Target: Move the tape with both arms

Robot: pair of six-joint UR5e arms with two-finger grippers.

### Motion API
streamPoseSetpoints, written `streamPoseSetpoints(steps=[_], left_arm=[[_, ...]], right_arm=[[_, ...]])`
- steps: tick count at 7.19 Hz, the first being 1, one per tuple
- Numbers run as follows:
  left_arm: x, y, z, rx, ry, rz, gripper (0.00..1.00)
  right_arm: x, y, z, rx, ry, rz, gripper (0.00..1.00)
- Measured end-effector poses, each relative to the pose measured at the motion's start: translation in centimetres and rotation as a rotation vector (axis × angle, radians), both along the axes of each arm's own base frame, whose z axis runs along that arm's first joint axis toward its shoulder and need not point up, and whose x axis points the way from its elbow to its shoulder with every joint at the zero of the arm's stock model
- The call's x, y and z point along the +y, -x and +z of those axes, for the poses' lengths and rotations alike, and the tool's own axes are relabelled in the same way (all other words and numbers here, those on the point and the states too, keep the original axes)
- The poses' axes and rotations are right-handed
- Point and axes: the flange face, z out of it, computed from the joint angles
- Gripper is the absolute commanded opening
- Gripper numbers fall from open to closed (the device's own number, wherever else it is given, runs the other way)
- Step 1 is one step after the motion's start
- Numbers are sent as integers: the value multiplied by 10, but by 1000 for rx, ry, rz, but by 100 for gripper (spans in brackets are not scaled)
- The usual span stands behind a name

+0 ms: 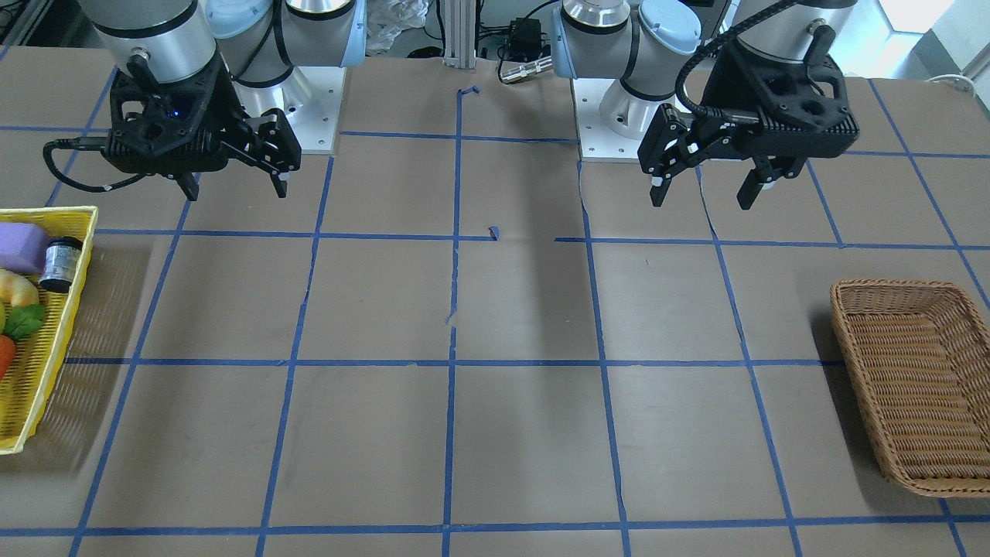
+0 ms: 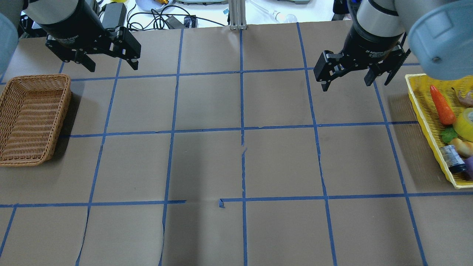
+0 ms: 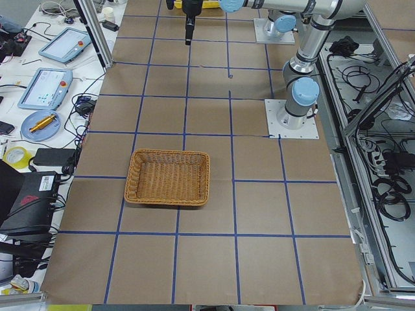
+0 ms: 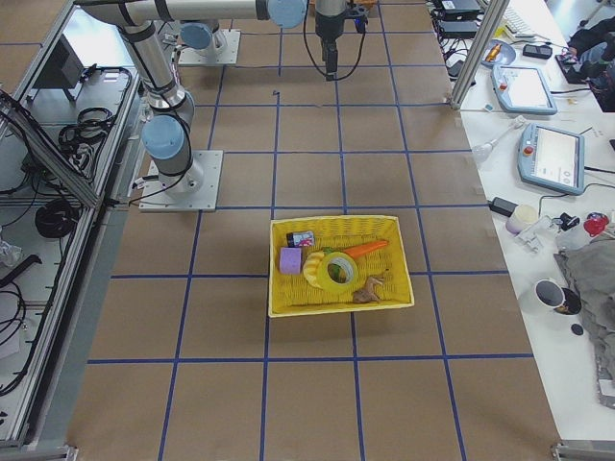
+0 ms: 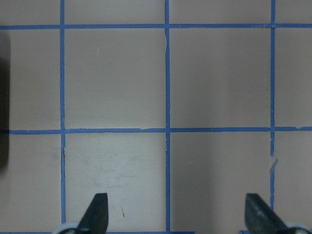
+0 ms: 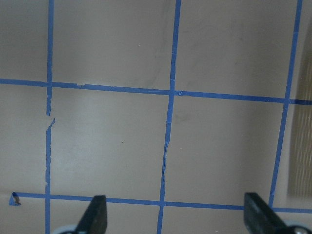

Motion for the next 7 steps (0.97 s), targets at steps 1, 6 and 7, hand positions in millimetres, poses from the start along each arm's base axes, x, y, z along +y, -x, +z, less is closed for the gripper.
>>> streamPoseSetpoints(steps=[1,6,7], left_arm=[[0,0,0,0,0,0,100],[0,0,0,0,0,0,100],[0,0,0,0,0,-1,100]], right_arm=[[0,0,0,3,-1,-3,100],[2,-1,-2,15,-5,-8,100],[2,-1,-1,15,-4,-8,100]])
